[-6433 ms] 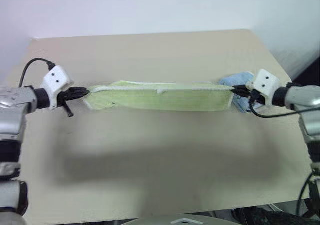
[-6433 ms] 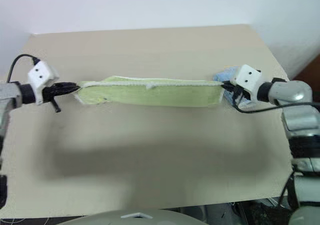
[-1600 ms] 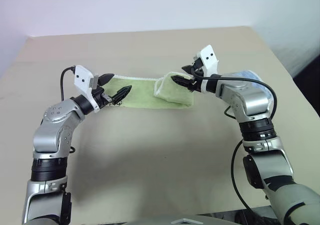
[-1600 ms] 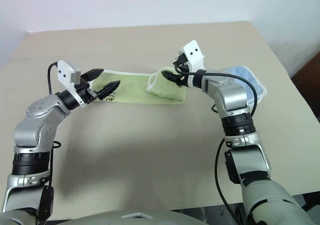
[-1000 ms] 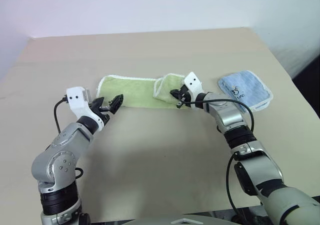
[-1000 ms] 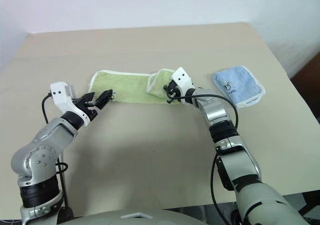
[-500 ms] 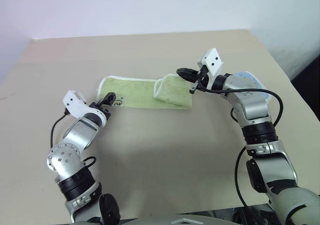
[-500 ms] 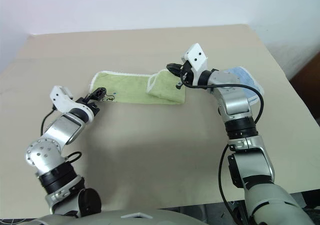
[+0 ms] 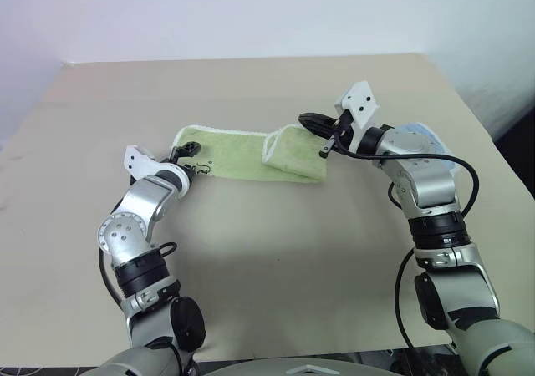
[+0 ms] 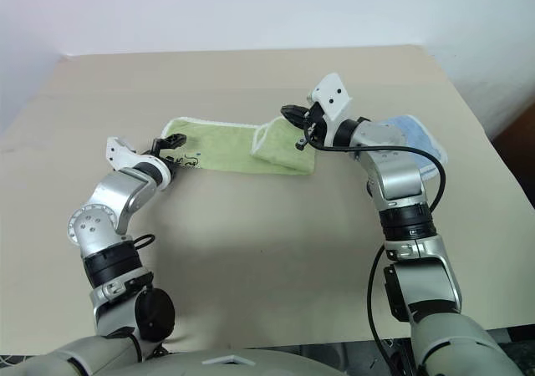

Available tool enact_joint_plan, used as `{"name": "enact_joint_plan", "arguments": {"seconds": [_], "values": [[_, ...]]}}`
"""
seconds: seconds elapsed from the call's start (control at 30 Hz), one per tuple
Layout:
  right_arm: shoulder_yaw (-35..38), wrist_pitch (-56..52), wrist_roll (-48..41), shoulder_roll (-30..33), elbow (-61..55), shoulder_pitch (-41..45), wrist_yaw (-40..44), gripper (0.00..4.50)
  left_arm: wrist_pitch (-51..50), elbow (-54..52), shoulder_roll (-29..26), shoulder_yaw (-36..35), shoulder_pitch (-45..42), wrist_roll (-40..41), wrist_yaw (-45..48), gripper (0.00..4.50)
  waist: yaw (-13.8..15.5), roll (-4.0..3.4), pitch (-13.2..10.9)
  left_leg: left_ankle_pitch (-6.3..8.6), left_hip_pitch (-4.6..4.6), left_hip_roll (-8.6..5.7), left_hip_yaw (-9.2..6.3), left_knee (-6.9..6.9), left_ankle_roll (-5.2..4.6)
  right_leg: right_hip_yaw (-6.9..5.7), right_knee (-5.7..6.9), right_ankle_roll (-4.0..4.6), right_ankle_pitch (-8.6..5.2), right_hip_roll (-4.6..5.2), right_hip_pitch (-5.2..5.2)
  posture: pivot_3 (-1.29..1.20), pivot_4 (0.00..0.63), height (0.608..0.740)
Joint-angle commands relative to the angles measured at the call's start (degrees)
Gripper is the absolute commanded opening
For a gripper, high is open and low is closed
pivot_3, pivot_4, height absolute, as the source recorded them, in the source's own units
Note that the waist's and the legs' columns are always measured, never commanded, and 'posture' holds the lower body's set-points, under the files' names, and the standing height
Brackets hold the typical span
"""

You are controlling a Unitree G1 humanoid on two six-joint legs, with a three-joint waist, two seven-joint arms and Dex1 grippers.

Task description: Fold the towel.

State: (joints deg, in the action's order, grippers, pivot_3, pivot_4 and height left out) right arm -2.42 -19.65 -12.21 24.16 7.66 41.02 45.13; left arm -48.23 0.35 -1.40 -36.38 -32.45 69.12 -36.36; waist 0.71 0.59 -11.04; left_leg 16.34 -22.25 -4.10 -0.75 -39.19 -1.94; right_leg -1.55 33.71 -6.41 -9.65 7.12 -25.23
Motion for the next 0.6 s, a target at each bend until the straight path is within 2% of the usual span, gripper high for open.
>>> {"name": "enact_joint_plan", "arguments": {"seconds": [0.03, 0.1, 0.33, 0.47, 0.6], "values": [[1.2, -0.8, -1.2, 0.7, -4.2, -0.5, -0.6, 0.00, 2.2, 2.0, -1.5, 1.0, -0.4, -1.4, 1.9, 4.11, -0.1, 0.00, 0.0, 0.00, 0.00, 0.00, 0.00, 0.00, 0.00, 0.00, 0.00, 0.00, 0.00, 0.00, -0.01, 0.00, 0.150, 0.728], [1.3, -1.4, -1.4, 0.9, -5.3, -1.1, -0.6, 0.00, 2.7, 2.1, -1.6, 1.4, -0.1, -1.4, 2.4, 3.65, 0.0, 0.00, 0.0, -0.01, 0.00, 0.02, -0.01, 0.01, -0.01, 0.00, 0.00, 0.00, 0.00, -0.02, -0.03, 0.00, 0.150, 0.728], [2.0, -3.3, -1.6, 2.2, -7.8, -4.0, -0.8, 0.00, 7.4, 1.1, -2.3, 0.4, -0.6, -1.2, 5.3, 1.31, 0.0, 0.01, 0.0, 0.03, -0.12, 0.02, -0.05, 0.04, -0.06, -0.04, -0.21, 0.00, 0.00, -0.02, -0.05, 0.00, 0.150, 0.728], [2.0, -3.6, -1.6, 2.5, -8.3, -5.0, -1.3, 0.00, 10.0, 0.9, -4.5, -0.1, -0.8, -1.2, 7.5, 0.02, -0.2, 0.01, 0.0, 0.04, -0.17, 0.01, -0.05, 0.12, -0.07, -0.03, -0.33, 0.01, 0.01, -0.02, -0.08, 0.00, 0.150, 0.728], [2.1, -3.8, -1.5, 2.9, -8.8, -5.8, -1.5, 0.00, 11.2, -1.4, -8.7, 0.4, -0.3, -1.4, 12.7, 0.02, -0.1, 0.01, 0.0, 0.05, -0.17, 0.02, -0.06, 0.18, -0.07, -0.05, -0.35, 0.01, 0.01, -0.03, -0.10, 0.00, 0.150, 0.728]]}}
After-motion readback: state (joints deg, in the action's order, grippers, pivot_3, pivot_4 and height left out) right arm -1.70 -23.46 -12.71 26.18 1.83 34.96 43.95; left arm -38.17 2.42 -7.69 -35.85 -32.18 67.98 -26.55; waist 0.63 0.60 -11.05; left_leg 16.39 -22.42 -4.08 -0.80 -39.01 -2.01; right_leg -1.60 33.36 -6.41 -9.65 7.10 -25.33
